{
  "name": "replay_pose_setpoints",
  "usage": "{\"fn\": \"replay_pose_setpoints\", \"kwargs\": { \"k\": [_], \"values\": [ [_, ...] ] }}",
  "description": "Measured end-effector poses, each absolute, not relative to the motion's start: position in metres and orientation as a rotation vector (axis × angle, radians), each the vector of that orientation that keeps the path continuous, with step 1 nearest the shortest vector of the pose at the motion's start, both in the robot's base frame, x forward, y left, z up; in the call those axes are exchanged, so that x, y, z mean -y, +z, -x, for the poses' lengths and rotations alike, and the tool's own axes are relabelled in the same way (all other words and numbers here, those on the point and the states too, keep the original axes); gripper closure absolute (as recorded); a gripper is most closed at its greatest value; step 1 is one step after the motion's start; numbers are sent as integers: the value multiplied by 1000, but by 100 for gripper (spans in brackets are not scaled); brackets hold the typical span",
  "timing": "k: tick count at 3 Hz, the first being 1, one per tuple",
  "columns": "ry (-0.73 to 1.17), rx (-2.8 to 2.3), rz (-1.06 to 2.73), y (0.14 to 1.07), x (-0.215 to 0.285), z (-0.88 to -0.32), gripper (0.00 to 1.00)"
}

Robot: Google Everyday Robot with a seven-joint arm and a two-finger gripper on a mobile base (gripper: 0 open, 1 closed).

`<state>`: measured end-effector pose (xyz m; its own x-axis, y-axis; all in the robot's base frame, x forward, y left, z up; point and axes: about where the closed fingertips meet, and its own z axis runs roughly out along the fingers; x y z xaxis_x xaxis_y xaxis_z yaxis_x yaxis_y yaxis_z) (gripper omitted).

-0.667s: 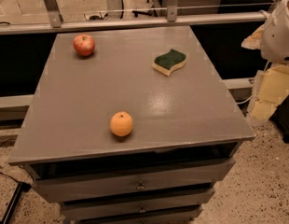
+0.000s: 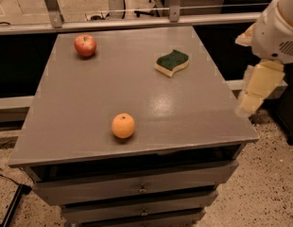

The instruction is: Pick apple

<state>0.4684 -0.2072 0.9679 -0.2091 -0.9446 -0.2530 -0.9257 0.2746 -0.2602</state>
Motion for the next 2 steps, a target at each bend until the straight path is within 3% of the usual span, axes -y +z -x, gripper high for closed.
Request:
{"fn": "replay_pose_setpoints", "kwargs": {
  "k": [2],
  "values": [
    [67, -2005, 1584, 941, 124, -596, 0]
  ]
}}
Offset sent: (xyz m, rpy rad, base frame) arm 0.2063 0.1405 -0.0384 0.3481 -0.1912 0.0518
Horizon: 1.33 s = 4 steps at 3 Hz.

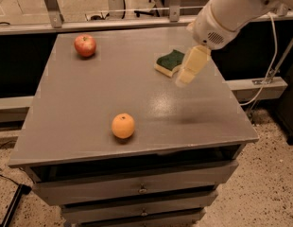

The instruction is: Pick apple

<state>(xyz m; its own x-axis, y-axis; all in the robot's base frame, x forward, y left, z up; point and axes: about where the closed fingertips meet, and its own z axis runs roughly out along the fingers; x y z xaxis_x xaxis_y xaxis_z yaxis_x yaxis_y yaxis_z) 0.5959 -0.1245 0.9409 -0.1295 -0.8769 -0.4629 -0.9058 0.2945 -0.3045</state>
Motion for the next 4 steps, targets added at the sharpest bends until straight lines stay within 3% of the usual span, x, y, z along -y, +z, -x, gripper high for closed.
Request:
{"fn": "replay_pose_setpoints", "kwargs": {
  "k": [1, 3, 4],
  "values": [
    [123, -1938, 1537, 942, 80, -648, 0],
    [155, -1916, 1517, 942, 75, -652, 0],
    [218, -1877, 1431, 936, 44, -679, 0]
  ]
}}
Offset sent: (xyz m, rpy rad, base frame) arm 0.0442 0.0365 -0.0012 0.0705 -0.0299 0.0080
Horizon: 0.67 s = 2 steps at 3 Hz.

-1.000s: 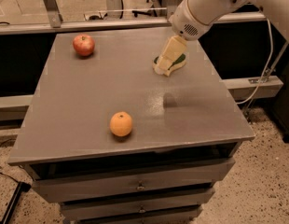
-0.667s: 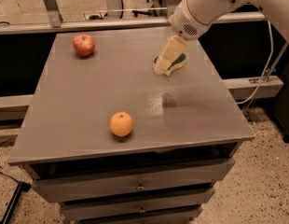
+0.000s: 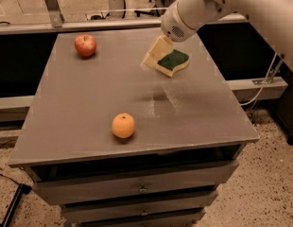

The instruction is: Pick apple

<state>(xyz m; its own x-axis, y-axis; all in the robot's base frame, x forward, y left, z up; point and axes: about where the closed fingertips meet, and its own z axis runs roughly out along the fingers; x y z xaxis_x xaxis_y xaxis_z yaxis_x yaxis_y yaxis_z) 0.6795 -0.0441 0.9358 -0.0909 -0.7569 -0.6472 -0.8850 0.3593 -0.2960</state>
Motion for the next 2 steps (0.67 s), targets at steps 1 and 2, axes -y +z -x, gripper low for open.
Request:
{"fn": "replay_pose_setpoints", "kwargs": {
  "k": [1, 2],
  "values": [
    [280, -1844, 1339, 936, 7, -716, 0],
    [376, -1823, 1285, 929, -49, -750, 0]
  ]
}}
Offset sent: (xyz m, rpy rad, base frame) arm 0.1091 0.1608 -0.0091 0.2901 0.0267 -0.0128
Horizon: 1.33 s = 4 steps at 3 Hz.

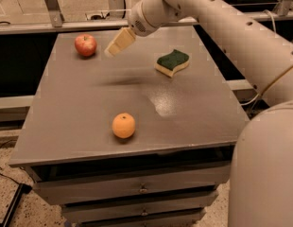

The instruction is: Pick apple

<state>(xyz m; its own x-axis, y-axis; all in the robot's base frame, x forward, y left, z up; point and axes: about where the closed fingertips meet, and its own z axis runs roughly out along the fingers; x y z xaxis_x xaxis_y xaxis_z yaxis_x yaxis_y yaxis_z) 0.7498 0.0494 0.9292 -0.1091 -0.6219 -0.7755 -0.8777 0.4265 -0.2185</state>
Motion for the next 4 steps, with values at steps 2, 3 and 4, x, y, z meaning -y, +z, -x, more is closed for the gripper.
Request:
{"fn": "replay_pose_setpoints", "kwargs": {
  "k": [2, 3, 4],
  "values": [
    [553, -1860, 1234, 883, -139, -795, 0],
    [620, -1867, 1221, 870, -166, -806, 0],
    [648, -1868, 1206, 862, -185, -817, 0]
  ]
}}
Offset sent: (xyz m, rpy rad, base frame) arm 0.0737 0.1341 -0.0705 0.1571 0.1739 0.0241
